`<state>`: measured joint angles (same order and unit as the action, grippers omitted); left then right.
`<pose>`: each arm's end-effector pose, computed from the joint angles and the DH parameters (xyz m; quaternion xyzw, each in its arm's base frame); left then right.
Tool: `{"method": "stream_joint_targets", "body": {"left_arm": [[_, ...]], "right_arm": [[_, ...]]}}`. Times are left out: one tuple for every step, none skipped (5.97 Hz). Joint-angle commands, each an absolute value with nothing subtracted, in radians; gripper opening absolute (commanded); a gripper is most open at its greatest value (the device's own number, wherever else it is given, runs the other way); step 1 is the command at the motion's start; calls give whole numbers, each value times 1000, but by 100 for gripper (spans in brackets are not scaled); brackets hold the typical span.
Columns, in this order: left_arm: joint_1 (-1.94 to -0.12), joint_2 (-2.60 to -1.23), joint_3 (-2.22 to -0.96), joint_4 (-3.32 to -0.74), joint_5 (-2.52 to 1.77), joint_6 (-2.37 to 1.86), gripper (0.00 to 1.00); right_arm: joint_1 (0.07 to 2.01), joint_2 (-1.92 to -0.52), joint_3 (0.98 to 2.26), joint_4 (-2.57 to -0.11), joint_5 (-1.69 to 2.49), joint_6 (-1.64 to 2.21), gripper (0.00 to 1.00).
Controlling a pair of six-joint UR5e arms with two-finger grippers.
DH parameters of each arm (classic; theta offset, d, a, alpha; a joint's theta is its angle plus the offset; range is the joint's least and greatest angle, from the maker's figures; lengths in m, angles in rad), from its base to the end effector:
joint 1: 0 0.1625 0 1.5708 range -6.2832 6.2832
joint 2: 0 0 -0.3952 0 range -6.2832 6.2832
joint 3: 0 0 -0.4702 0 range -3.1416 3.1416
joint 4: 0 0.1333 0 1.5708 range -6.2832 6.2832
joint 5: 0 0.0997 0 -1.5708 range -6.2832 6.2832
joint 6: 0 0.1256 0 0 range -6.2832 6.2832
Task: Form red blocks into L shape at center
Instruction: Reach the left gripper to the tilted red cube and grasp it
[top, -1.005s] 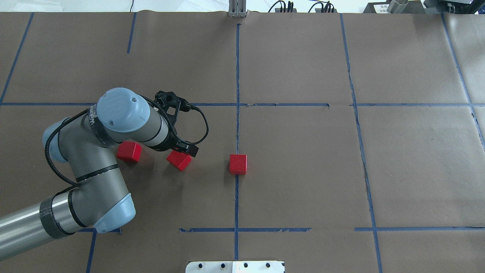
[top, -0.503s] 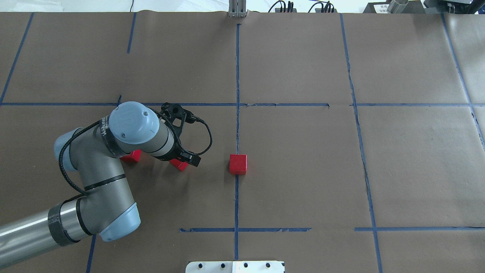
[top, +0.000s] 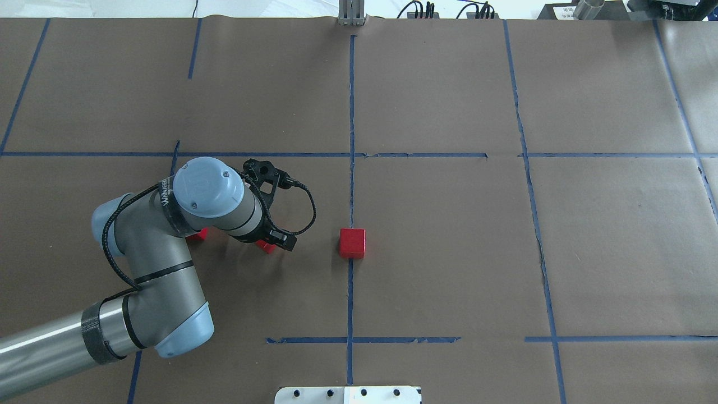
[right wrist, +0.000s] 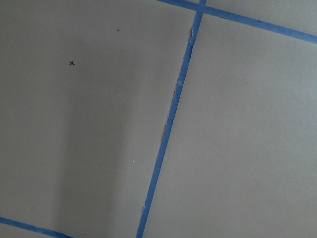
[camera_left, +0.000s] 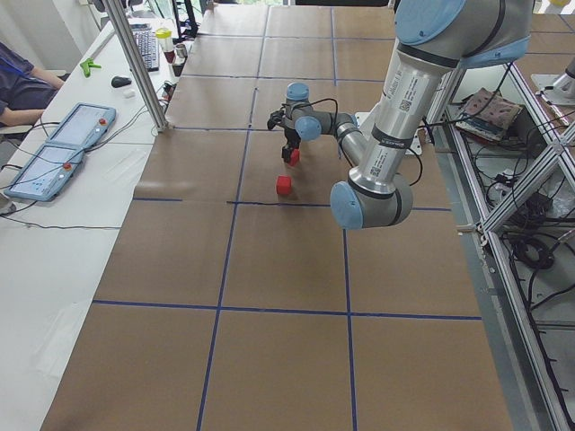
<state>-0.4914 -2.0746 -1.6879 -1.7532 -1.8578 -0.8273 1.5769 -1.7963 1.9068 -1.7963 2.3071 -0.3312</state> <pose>0.5967 -0.4302 0.2469 0.1167 0.3917 0.1700 0.8967 0.0518 -0.4670 0.5997 0.0074 -0.3632 -0.1303 0.9225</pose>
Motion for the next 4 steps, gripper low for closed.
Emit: {"method": "stream_joint_targets", "body": {"left_arm": [[-485, -2085, -1672, -1753, -1859, -827, 79], [-486, -2097, -1666, -1752, -1859, -830, 73], [-495, -2117, -1664, -1740, -1861, -837, 67], [-526, -2156, -1658, -1708, -1867, -877, 54]], "right_arm": [[1577, -1796, 1907, -1796, 2307, -331, 100], [1577, -1796, 1907, -1796, 2307, -330, 100], [1577, -1796, 1907, -1796, 2307, -330, 100], [1577, -1796, 1907, -1796, 2307, -330, 100]]}}
